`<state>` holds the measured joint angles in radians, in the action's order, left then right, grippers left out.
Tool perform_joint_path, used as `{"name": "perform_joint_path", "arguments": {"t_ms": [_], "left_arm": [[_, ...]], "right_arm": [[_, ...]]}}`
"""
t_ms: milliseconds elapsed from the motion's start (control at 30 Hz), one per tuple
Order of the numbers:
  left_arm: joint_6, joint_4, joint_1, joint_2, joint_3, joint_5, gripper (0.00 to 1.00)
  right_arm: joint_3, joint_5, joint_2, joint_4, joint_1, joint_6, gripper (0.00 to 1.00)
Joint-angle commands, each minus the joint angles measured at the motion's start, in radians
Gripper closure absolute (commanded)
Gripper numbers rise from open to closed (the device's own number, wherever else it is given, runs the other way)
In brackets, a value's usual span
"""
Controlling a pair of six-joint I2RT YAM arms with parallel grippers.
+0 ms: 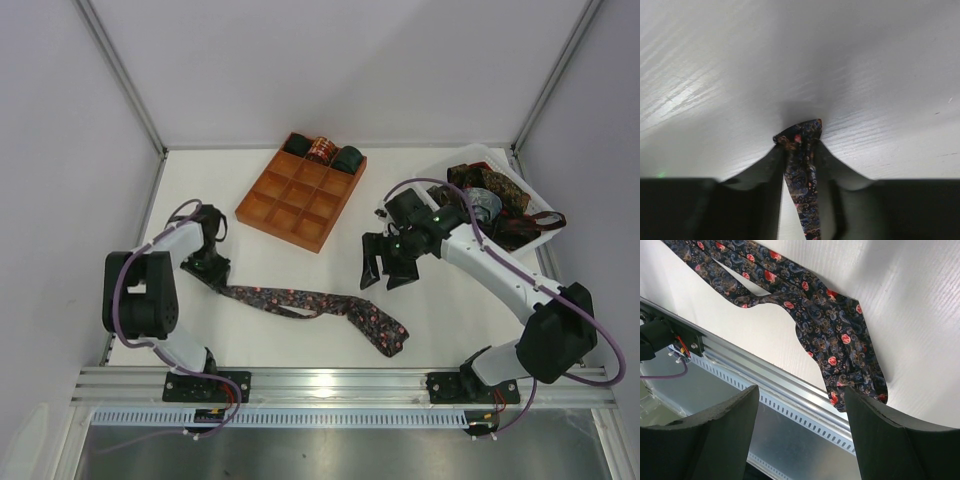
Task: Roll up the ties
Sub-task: Flatten the tie
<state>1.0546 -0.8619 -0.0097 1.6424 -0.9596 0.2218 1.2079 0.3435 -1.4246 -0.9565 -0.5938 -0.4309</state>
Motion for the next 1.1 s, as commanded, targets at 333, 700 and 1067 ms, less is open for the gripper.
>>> {"name": "perform_joint_path", "arguments": {"t_ms": [333,700,1067], "left_arm": [[-0.134,-0.108,0.004,-0.357,-0.218,0.067,0.99],[-0.140,-0.190,0.004,-0.498,-0.479,0.021,1.00],[-0.245,-0.227,0.005,-0.555,-0.582,0.087,0.99]], "right_arm": [[0.028,0.086,-0.074,0.059,0.003,0.035,0.25],[-0.076,0.216,-0.045,0.326,0.003,-0.139,0.30],[0.030,0.313,-0.286,0.534,-0.038,0.079,0.26]]}}
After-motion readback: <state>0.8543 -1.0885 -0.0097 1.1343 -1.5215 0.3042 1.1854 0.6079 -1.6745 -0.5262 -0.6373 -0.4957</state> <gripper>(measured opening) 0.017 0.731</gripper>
